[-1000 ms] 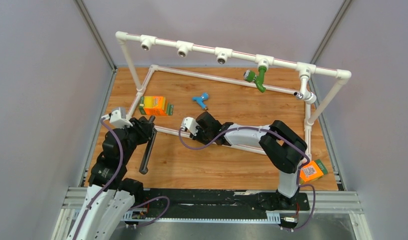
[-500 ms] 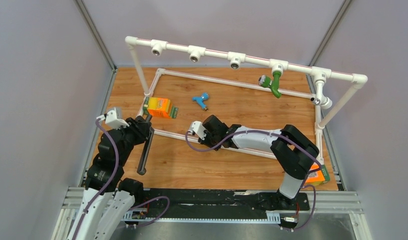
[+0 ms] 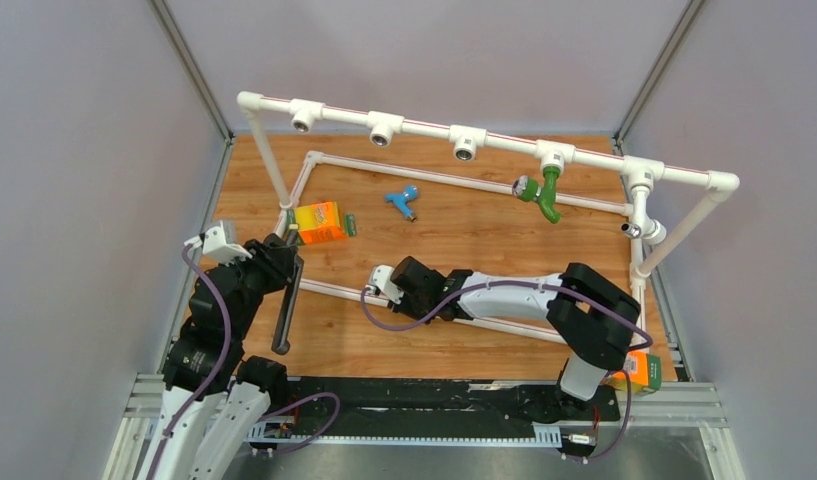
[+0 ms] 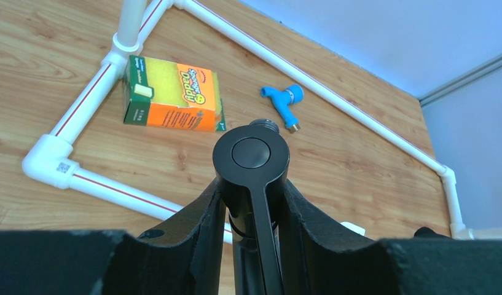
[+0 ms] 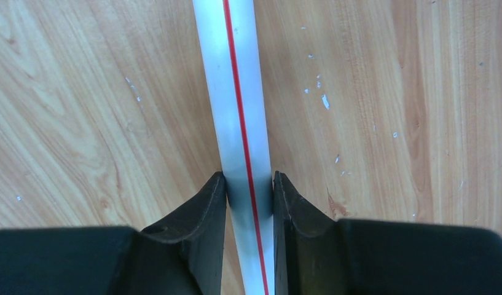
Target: Install the water faucets
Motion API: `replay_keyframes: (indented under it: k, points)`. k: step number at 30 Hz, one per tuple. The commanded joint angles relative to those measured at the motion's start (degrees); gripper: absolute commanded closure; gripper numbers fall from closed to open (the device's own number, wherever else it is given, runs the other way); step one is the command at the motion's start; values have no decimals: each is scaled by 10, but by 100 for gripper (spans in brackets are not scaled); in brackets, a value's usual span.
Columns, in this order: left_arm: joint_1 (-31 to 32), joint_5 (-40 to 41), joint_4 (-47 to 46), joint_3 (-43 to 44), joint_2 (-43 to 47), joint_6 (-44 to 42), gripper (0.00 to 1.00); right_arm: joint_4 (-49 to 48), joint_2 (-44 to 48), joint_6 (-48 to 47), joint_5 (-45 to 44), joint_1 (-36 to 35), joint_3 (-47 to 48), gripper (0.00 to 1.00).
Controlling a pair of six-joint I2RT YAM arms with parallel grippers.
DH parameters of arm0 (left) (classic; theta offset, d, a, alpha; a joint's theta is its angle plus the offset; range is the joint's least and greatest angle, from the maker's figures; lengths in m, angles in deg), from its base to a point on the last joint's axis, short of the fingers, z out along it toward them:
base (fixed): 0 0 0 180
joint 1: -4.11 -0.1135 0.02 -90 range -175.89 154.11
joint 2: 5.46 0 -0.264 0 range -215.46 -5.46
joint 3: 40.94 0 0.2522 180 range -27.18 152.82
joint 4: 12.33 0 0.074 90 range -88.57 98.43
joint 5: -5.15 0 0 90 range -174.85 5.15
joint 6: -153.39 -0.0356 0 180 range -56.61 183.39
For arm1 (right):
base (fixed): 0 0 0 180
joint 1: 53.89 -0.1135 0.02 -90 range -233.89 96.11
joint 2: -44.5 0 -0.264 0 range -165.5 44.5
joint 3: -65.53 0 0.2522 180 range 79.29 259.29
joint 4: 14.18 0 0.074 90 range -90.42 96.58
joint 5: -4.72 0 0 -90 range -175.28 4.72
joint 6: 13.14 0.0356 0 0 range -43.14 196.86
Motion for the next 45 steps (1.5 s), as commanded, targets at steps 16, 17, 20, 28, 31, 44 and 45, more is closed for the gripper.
replay_keyframes:
  k: [16, 17, 20, 28, 31, 44, 45]
  points:
    - [-2, -57, -106, -28, -9, 75, 100, 65, 236, 50, 73, -16, 76, 0]
    - [-3, -57, -105, -28, -8, 75, 100, 64, 245, 45, 91, -16, 84, 0]
    - [-3, -60, -99, -32, -2, 76, 100, 63, 255, 29, 122, -16, 119, 0]
    - [-3, -59, -98, -4, -5, 56, 100, 147, 195, -39, 18, -11, 300, 0]
    - [-2, -61, -105, 14, -15, 54, 100, 172, 179, -74, -17, 8, 361, 0]
    - [-3, -130, -198, 116, -137, 127, 100, 251, 89, -234, 99, 203, 593, 4]
    - [-2, -132, -206, 123, -152, 133, 100, 251, 74, -247, 103, 215, 600, 4]
